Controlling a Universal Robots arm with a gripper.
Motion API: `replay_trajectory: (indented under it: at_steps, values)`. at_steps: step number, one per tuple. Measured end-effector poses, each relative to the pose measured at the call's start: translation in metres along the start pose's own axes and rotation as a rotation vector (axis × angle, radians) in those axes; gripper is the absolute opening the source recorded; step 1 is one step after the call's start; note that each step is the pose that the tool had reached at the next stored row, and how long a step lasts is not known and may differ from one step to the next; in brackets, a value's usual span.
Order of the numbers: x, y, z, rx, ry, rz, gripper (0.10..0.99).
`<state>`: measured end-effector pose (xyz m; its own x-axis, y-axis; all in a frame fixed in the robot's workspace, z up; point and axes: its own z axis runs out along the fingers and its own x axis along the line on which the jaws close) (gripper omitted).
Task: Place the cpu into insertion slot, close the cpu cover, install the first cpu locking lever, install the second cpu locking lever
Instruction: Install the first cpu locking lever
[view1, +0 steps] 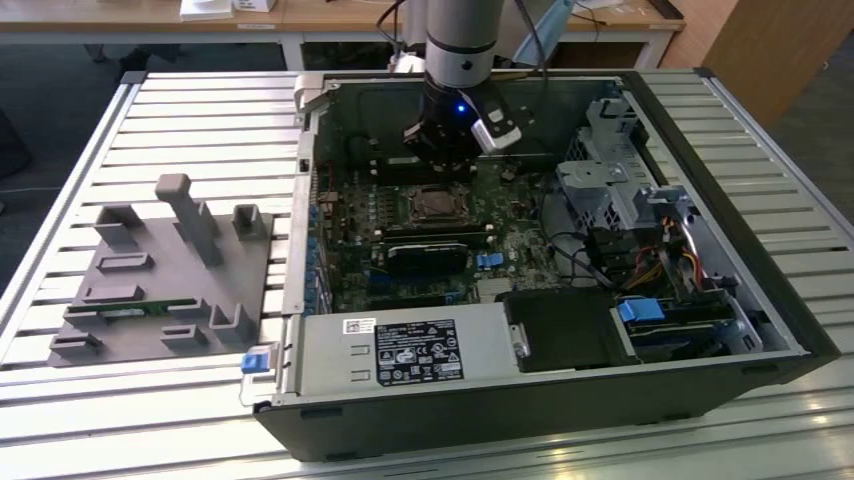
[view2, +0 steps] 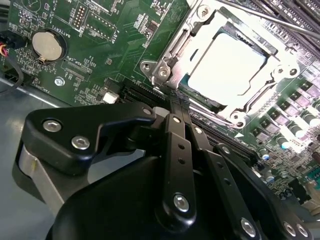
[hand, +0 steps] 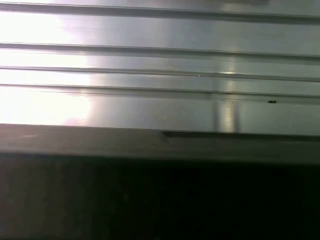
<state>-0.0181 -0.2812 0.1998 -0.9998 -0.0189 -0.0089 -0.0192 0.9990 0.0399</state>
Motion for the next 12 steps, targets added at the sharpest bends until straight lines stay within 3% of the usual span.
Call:
replay_trajectory:
  at_steps: [6, 12]
  values:
    - [-0.0005, 0.0025, 0.0017, 0.006, 0.0001, 0.0, 0.106]
    - [-0.0006, 0.0031, -0.0023, 0.006, -0.0004, 0.0, 0.106]
